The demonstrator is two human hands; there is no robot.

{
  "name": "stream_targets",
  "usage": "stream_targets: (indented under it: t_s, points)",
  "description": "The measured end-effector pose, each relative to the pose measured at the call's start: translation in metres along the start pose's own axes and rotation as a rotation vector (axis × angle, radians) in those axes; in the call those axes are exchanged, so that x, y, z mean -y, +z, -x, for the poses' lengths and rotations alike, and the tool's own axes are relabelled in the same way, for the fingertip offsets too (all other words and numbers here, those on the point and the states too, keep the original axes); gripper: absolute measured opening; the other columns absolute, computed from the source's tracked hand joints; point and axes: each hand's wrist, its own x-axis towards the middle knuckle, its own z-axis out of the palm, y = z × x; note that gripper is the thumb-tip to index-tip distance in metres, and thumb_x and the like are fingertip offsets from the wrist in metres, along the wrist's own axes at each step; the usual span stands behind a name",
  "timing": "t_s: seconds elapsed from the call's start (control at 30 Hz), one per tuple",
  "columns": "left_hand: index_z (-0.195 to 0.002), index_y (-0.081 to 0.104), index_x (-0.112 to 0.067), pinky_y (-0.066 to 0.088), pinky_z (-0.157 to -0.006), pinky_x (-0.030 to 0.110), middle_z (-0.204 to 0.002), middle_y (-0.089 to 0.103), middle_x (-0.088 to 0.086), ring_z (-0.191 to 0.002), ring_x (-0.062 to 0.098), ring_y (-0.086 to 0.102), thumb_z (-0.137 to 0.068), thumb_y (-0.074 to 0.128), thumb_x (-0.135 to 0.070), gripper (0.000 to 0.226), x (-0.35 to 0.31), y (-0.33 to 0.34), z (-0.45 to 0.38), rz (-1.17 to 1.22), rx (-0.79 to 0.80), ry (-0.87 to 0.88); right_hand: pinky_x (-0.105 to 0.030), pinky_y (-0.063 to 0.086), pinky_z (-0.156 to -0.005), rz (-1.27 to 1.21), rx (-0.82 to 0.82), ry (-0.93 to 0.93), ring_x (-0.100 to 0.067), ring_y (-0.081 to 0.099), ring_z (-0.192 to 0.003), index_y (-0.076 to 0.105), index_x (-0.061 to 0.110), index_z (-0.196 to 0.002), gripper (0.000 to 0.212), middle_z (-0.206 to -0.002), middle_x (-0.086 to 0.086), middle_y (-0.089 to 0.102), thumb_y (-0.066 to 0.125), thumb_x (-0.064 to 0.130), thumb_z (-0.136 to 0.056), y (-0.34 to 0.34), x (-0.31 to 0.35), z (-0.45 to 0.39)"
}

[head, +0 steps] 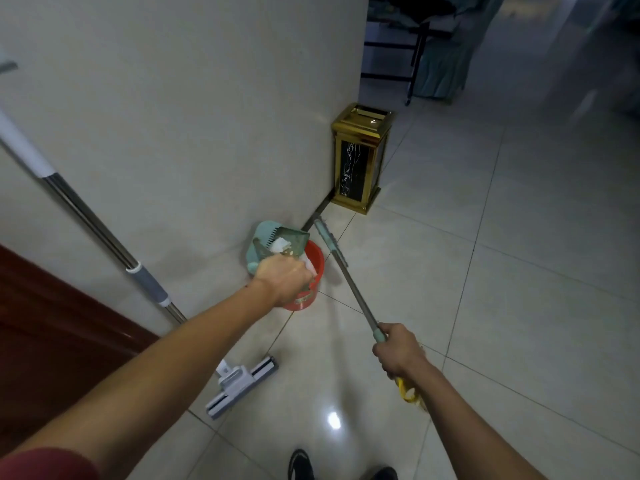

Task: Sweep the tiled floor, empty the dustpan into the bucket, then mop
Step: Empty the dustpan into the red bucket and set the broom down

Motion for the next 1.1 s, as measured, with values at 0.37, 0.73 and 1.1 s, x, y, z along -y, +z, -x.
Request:
stream_targets:
  t_s: [0.37, 0.73, 1.1]
  points:
    - [-0.117, 0.066, -0.010, 0.049, -0.071, 0.037, -0.112, 0.072, 0.010, -0.103, 0.033, 0.070, -0.097, 0.055, -0.005, 0.023, -0.027, 0.006, 0.002, -0.121, 0.051, 0.176, -0.025, 0.046, -0.040, -0.025, 0.015, 0.027, -0.027, 0.056, -0.053, 0.054, 0.016, -0.137, 0.055, -0.096, -0.021, 0.064, 0.048, -0.001, -0.085, -0.003, -0.016, -0.007]
    - [-0.111, 0.068, -0.010, 0.053, -0.075, 0.037, -0.108, 0.073, 0.009, -0.100, 0.032, 0.072, -0.099, 0.054, -0.009, 0.019, -0.034, -0.001, -0.001, -0.167, 0.057, 0.201, -0.025, 0.046, -0.041, -0.060, 0.020, 0.037, -0.027, 0.056, -0.054, 0.056, 0.014, -0.134, 0.053, -0.092, -0.020, 0.064, 0.048, -0.002, -0.084, -0.007, -0.028, -0.010]
    - [-0.105, 0.071, -0.017, 0.058, -0.071, 0.039, -0.095, 0.071, 0.005, -0.086, 0.029, 0.071, -0.092, 0.060, -0.018, 0.016, -0.023, -0.016, 0.001, 0.046, 0.006, -0.005, -0.027, 0.048, -0.041, -0.092, -0.018, 0.050, -0.025, 0.054, -0.045, 0.062, 0.008, -0.119, 0.040, -0.077, -0.020, 0.064, 0.049, -0.004, -0.083, -0.022, -0.045, -0.011]
